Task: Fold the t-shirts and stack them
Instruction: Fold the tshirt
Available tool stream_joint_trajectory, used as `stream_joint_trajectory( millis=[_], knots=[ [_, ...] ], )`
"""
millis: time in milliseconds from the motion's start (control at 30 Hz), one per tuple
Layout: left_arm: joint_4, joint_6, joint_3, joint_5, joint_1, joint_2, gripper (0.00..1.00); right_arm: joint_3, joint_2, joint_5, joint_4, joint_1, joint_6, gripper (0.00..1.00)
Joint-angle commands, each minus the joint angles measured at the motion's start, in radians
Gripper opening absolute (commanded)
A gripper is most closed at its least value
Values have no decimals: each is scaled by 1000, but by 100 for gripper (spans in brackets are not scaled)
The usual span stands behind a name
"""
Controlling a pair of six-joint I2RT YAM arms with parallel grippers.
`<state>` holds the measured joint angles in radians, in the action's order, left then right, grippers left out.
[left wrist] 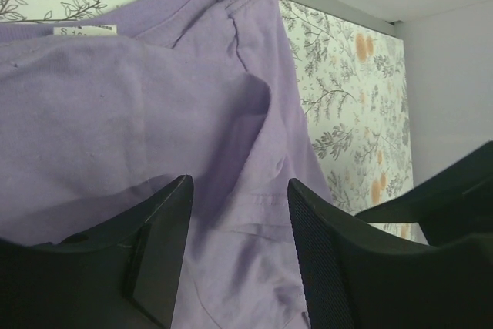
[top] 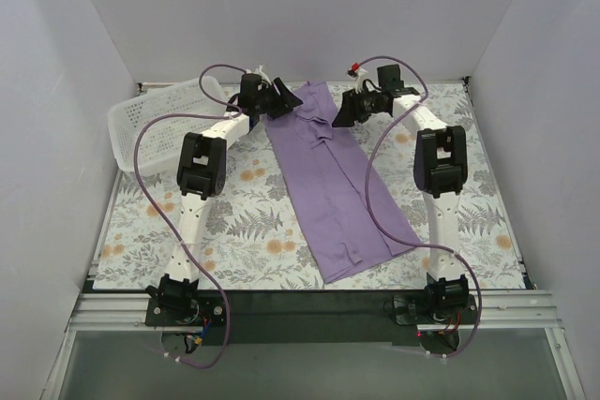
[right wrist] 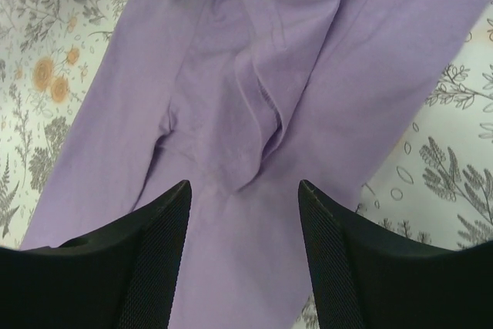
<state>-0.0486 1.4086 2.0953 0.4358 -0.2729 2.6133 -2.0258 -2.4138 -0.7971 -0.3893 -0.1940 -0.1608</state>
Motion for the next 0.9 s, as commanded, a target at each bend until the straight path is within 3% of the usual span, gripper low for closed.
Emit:
stream_joint_trajectory(
  millis=[0,500,867],
  knots=[
    [-89,47,39,37,-2,-12,50,-100,-47,22,29,-25,67,64],
    [-145,108,77,76,-2,60,44,-160,-123,97,59,-62,95,62],
    [-152,127,95,96,-3,90,39,-191,-145,141,66,-71,115,52]
  ],
)
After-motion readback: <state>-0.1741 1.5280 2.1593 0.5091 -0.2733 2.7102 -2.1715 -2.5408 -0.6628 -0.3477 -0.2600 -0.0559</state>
